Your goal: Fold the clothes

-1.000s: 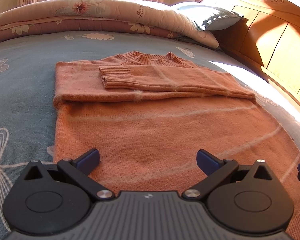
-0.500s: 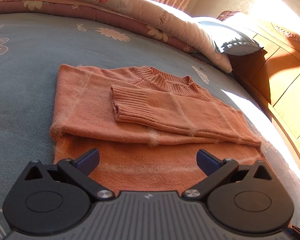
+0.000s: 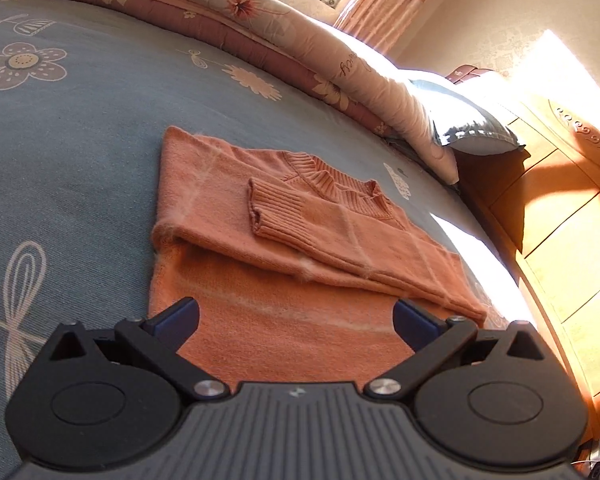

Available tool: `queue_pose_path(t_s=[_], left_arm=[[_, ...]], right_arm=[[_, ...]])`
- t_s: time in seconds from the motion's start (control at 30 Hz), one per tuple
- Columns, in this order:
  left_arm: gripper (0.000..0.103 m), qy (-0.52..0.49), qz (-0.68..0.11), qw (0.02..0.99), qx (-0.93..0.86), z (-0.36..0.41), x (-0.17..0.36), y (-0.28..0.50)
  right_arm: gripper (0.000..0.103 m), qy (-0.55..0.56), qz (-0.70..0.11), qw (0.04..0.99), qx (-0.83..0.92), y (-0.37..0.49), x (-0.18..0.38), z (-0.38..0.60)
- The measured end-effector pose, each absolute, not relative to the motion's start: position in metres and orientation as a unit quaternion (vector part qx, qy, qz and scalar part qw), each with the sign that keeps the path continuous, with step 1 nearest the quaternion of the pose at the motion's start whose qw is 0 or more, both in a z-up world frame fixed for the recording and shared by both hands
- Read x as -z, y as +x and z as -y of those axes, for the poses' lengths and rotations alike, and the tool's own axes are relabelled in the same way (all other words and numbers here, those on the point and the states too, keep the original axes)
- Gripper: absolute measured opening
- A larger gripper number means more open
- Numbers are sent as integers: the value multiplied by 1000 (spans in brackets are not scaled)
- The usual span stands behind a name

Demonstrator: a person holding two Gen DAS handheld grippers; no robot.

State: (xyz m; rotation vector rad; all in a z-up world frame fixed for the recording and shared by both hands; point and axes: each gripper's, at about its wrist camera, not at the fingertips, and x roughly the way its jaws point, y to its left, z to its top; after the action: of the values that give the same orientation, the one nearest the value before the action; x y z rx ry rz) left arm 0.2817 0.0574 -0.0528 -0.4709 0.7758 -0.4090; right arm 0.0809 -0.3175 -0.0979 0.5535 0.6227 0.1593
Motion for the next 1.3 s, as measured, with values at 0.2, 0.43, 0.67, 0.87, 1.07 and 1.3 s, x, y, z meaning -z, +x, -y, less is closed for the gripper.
queue_pose_path(t_s=[0.2, 0.43, 0.67, 0.87, 1.07, 1.3], left_arm=[[102, -198, -409, 875, 166, -45, 72, 264], [102, -206, -423, 872, 131, -46, 46, 218], [102, -191, -423, 871, 160, -14, 56, 173], [102, -185, -417, 876, 158, -1, 73, 143], [102, -205, -424, 872, 133, -18, 68, 128], [102, -201, -404, 882, 137, 0, 51, 128]], right_arm=[[103, 273, -297, 911, -82, 81, 100, 321], [103, 305, -289, 903, -92, 82, 103, 329], [103, 297, -280, 909, -88, 83, 104, 325], [103, 262, -280, 920, -83, 85, 104, 317], [103, 287, -280, 912, -84, 86, 105, 323], [103, 283, -284, 912, -83, 86, 104, 322]])
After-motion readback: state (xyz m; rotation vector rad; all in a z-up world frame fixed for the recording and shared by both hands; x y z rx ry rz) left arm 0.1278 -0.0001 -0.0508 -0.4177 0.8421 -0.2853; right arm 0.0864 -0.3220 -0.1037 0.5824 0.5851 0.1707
